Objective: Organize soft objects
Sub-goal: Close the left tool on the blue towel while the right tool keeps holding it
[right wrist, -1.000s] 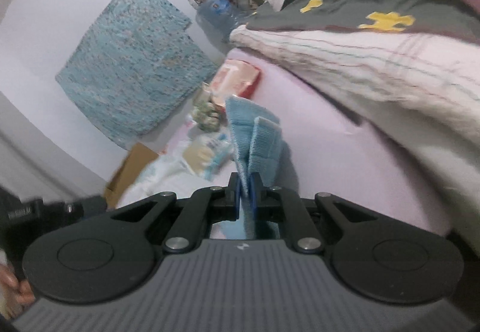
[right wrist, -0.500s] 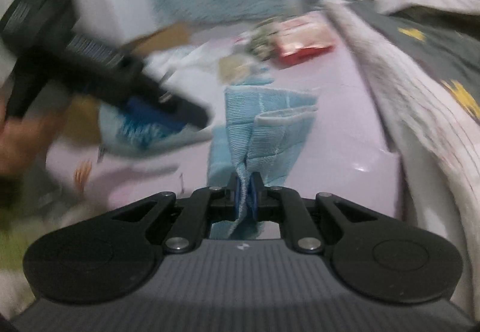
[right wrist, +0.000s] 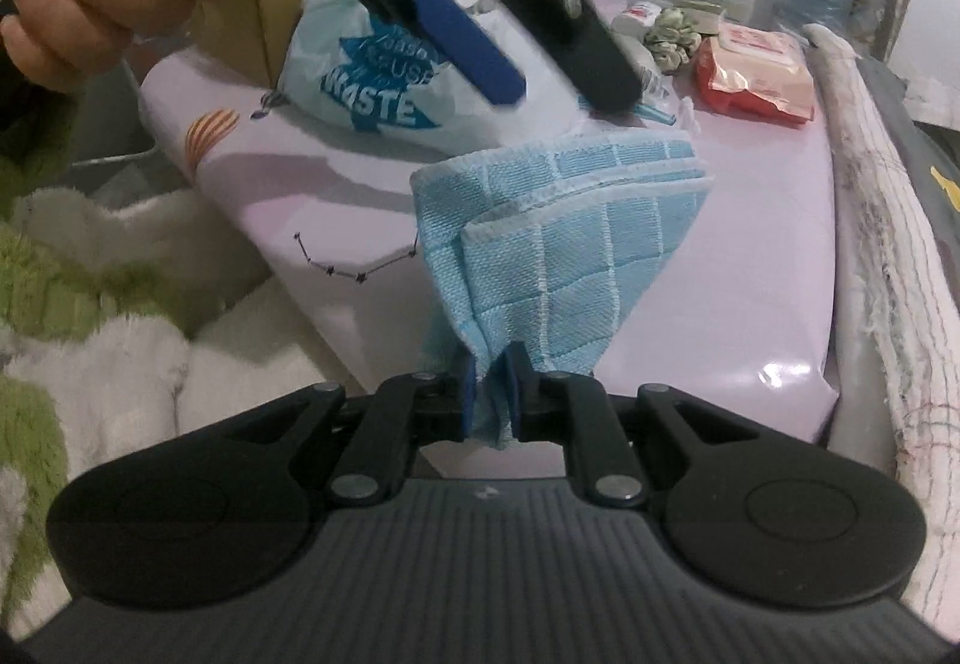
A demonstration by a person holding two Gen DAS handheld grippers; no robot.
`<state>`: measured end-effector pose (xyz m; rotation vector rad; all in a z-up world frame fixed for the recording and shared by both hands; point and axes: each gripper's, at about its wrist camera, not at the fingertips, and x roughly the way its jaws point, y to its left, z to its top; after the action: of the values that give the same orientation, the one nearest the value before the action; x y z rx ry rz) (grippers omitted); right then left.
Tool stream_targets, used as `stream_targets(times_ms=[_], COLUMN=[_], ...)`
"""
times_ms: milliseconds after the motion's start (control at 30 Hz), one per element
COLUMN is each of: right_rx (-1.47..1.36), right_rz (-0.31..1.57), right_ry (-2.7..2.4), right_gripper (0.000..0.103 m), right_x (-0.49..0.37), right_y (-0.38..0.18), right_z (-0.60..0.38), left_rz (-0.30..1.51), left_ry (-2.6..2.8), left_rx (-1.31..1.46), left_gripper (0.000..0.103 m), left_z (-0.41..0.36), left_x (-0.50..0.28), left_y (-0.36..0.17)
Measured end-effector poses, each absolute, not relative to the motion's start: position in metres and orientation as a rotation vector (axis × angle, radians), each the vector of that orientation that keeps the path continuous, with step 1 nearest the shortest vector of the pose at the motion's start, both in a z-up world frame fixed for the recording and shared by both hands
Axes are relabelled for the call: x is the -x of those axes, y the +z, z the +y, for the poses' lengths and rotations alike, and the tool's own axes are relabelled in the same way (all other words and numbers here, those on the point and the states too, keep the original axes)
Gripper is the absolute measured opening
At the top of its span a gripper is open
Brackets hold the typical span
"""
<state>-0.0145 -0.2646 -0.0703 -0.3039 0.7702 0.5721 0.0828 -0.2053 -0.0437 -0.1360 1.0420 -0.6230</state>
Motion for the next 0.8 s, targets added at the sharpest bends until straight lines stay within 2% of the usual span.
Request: stream_targets(times_ms=[67, 133, 233, 367, 533, 800], right_rx=[0.294, 0.254, 0.143, -0.147, -0.544, -0.748], right_rz=[0.768, 0.765, 0.756, 0.726, 0.676, 0.739], right_ry=[0.571, 0.562, 0.547, 0.513, 0.445, 0.42], right_gripper=[0.014, 0.019, 0.03, 0.048, 0.05, 0.049], right_x=[0.016, 0.018, 0.025, 0.032, 0.033, 0.024], right_y=[-0.07, -0.069, -0.067, -0.071, -0.095, -0.134], right_z=[-0.267, -0.273, -0.291, -0.328, -0.365, -0.356], left_rz=[1.091, 1.119, 1.127, 1.139, 1.175, 1.197], left_ry=[-0.602, -0.59, -0.569, -0.557, -0.547, -0.548], left_rx=[0.107, 0.103, 0.089, 0.079, 0.078, 0.108], left_gripper=[0.057, 0.046, 0.045, 0.043, 0.042, 0.042], left_z=[-0.212, -0.213, -0.209, -0.204, -0.201, -0.197], left_x=[-0.084, -0.084, -0.084, -0.085, -0.084, -0.086], left_y=[-0.057, -0.067, -0.074, -0.079, -0.087, -0.092])
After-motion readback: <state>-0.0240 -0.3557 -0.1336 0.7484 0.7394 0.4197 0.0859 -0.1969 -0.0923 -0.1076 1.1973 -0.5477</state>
